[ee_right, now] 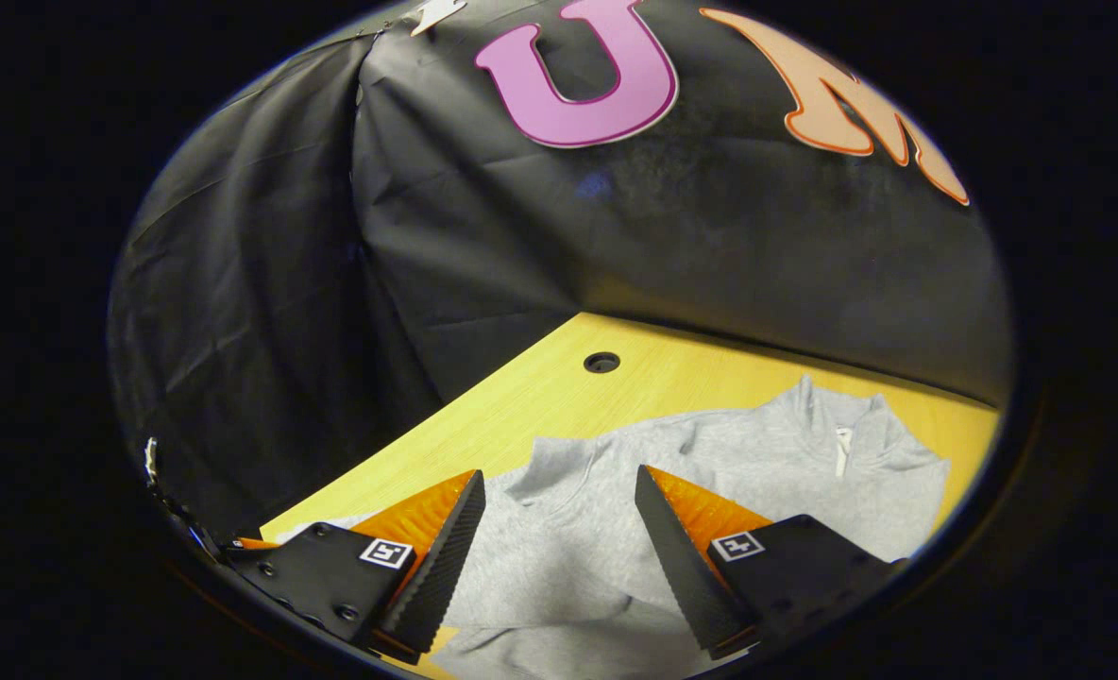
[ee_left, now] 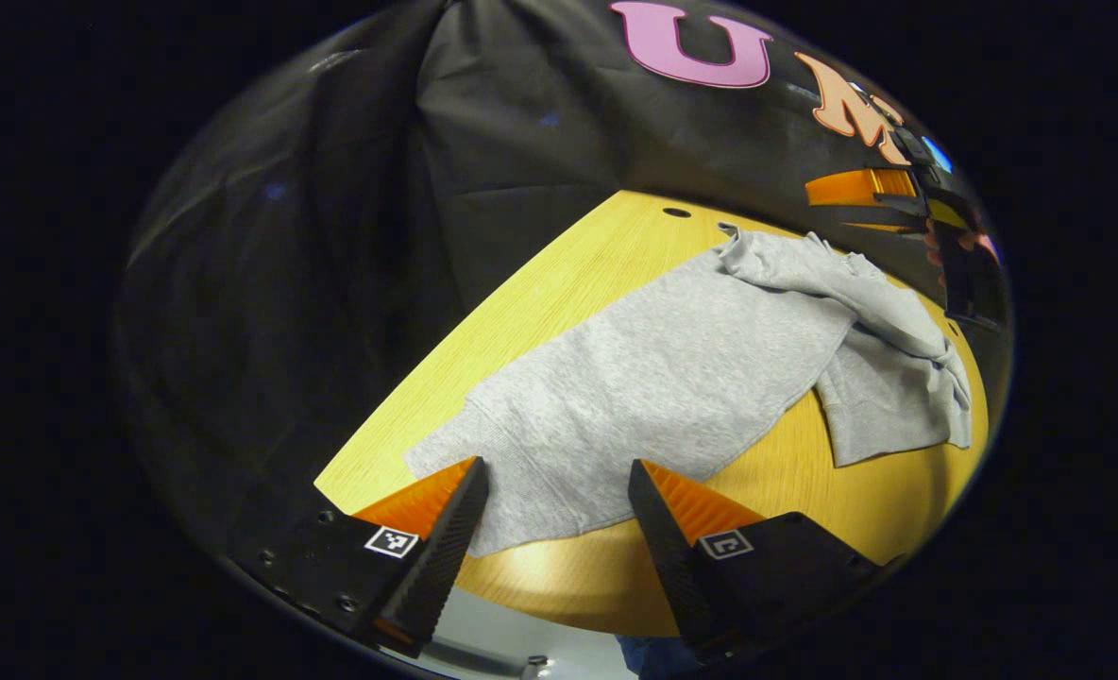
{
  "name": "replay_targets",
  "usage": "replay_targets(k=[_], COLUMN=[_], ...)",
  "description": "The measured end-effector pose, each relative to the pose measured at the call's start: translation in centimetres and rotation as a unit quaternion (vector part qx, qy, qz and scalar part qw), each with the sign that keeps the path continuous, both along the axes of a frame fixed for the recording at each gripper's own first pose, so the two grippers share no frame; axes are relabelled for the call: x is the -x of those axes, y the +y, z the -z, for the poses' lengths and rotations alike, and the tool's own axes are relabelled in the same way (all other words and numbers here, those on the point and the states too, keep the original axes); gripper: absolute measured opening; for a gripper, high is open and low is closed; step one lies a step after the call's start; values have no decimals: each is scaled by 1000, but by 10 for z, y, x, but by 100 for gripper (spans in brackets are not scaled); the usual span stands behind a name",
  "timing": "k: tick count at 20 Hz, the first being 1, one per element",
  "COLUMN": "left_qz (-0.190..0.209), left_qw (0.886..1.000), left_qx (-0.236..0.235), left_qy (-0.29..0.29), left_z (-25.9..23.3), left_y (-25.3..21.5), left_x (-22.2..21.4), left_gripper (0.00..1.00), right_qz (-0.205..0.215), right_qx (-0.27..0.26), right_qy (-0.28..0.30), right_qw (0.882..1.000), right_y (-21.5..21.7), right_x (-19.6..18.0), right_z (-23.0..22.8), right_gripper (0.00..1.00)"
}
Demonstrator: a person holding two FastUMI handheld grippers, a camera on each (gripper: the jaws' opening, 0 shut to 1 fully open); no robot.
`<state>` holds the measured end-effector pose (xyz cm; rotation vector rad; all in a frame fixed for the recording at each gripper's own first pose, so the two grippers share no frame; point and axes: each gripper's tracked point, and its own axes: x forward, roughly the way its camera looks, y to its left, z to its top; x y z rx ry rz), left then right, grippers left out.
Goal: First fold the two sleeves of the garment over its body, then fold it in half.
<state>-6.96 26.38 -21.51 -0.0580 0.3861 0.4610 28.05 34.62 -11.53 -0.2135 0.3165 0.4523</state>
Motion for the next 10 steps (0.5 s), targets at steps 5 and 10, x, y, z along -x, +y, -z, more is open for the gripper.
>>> replay_targets(k=[5,10], left_qz=[38,50], left_qw=[999,999], left_qx=[-13,-15], left_qy=[-10,-10], left_z=[-5,-8], left_y=[3,-9], left_x=[9,-7], left_gripper=[78,25], right_qz=[15,51], right_qx=[-26,-35], right_qy=[-39,-78], right_qw=[999,995], right_y=[-33,-89], right_x=[30,67], right_z=[-51,-97], right_gripper=[99,99])
